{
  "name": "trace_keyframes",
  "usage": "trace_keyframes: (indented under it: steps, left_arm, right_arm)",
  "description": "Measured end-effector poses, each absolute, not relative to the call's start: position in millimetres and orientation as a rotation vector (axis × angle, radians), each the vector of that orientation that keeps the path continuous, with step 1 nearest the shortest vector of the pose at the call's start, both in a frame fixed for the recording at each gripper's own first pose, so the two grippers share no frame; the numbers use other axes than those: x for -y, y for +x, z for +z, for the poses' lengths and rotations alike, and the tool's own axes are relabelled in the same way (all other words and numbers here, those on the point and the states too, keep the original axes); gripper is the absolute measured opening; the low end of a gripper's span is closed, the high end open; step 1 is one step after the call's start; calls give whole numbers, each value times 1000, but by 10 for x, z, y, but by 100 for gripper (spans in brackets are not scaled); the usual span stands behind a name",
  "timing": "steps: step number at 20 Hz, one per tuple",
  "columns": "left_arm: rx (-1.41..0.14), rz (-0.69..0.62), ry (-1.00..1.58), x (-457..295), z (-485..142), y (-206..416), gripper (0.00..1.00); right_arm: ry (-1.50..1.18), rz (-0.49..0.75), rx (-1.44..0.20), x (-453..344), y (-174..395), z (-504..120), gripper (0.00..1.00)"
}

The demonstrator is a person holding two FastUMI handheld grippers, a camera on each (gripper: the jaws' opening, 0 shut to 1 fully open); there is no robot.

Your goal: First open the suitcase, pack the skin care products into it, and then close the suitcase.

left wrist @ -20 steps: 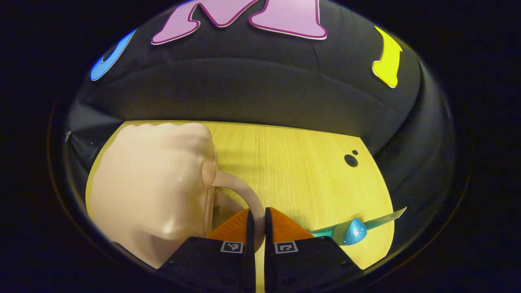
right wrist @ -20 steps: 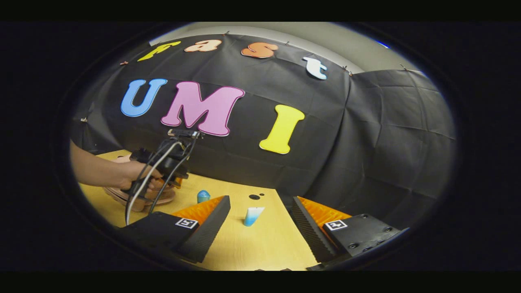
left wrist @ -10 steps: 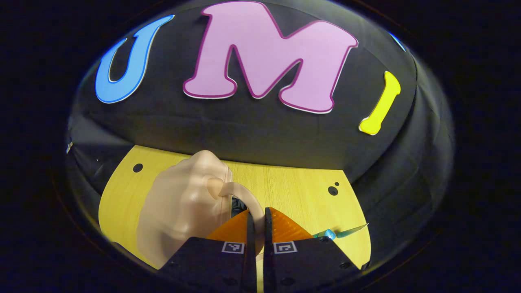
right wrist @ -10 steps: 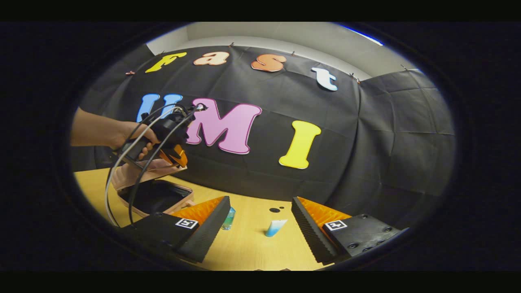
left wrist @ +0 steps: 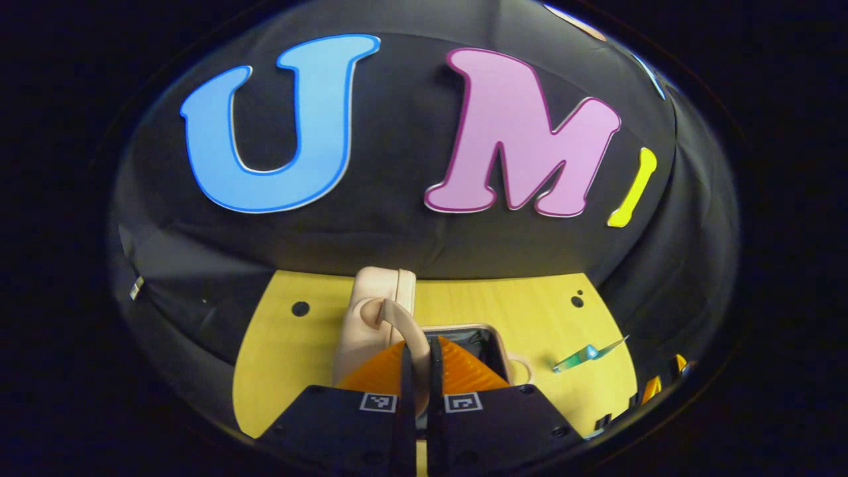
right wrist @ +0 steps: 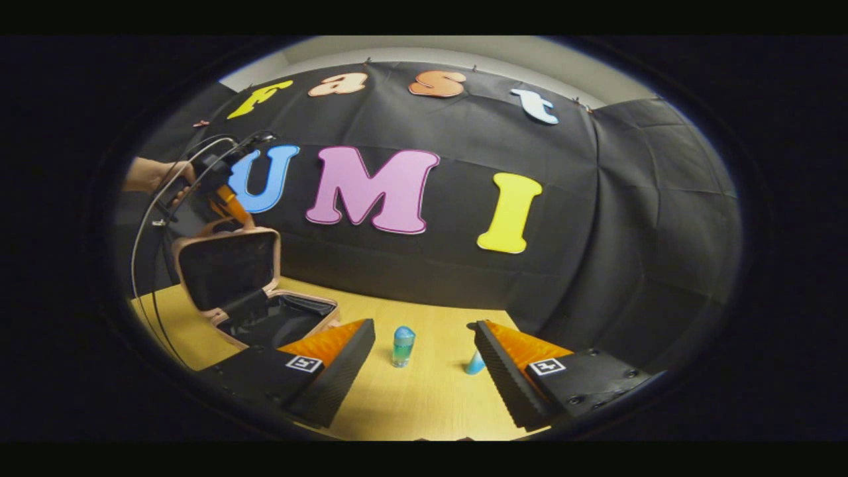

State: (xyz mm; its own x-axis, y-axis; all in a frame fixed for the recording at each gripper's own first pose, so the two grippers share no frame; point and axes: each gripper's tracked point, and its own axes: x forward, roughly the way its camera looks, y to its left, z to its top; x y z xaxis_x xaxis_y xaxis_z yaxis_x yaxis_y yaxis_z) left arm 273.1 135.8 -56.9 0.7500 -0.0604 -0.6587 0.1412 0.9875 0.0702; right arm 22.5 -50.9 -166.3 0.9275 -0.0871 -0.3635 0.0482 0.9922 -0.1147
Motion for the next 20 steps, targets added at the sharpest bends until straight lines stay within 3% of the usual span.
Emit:
trace_keyframes:
  steps: [5,12,16,20]
  left_arm:
    - [-721,-22,194,-2482,-680,2803,10]
    - [-768,66,84,-3668,-1623,2988,10]
    - [-847,137,56,-4099,-2505,2988,10]
    - [-847,182,55,-4249,-2773,3018,11]
  right_arm:
    - [-113,-87,-420,396,338,-1815,96]
    - [-133,-74,-518,74,296,-2219,96]
    - [-139,-104,-557,-20,162,-2530,96]
    - [-147,-127,-544,43,130,-2579,97]
